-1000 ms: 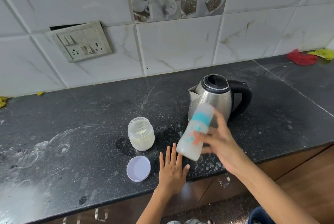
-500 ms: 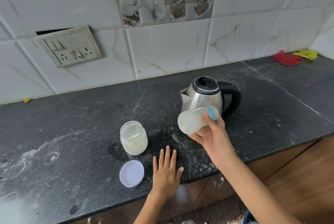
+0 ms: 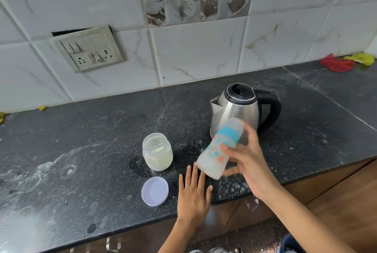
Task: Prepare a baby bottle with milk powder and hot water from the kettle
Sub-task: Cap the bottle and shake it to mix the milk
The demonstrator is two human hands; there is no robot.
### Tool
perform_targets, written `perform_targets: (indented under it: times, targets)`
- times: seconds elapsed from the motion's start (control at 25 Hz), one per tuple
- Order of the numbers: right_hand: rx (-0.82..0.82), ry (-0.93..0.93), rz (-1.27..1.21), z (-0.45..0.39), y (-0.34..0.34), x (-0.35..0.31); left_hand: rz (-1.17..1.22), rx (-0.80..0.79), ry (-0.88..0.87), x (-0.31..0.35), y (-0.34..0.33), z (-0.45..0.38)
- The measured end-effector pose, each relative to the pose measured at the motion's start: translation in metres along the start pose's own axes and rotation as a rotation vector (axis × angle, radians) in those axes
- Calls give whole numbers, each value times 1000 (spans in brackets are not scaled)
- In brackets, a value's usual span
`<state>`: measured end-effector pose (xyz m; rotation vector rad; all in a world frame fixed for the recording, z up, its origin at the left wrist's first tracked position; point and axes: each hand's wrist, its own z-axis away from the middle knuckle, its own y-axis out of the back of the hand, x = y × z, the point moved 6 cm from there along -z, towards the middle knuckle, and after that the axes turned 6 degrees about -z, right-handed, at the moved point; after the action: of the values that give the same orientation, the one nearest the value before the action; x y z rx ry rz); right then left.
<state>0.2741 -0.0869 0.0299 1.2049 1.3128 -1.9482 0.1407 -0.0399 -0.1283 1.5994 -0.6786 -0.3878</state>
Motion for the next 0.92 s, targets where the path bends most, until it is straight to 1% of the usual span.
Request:
perform_targets:
  times: [0.08, 0.12, 0.24, 0.28, 0.36, 0.4, 0.52, 0.56, 0.64, 0.68, 0.8, 0.84, 0.92]
  targets:
    - [89, 75, -120, -4, 9, -7, 1, 4, 21, -1, 2, -2]
    - [92, 57, -134, -4, 7, -6, -1, 1, 20, 0, 2, -1]
    - [-43, -62, -48, 4, -8, 12, 2, -18, -11, 1, 3, 2]
    - [-25, -43, -75, 2, -5, 12, 1, -22, -4, 0, 3, 2]
    - [63, 19, -189, -4, 6, 5, -13, -3, 20, -1, 6, 0]
    - [69, 7, -205, -4, 7, 5, -12, 4, 19, 0, 5, 0]
    - [-66, -109, -87, 4, -3, 19, 0, -1, -36, 2, 2, 2]
    - [-57, -93, -100, 2, -2, 20, -6, -2, -33, 0, 1, 2]
    - [29, -26, -204, -5, 7, 13, -15, 3, 10, -2, 4, 1]
    - [30, -34, -221, -5, 5, 11, -9, 11, 18, -1, 4, 1]
    - [-97, -123, -52, 1, -8, 21, 6, 63, -56, 3, 6, 4]
    - [-81, -107, -50, -1, -6, 22, 4, 64, -56, 2, 7, 3]
    - [41, -27, -150, -9, 8, 13, -7, 35, -3, -2, 6, 1]
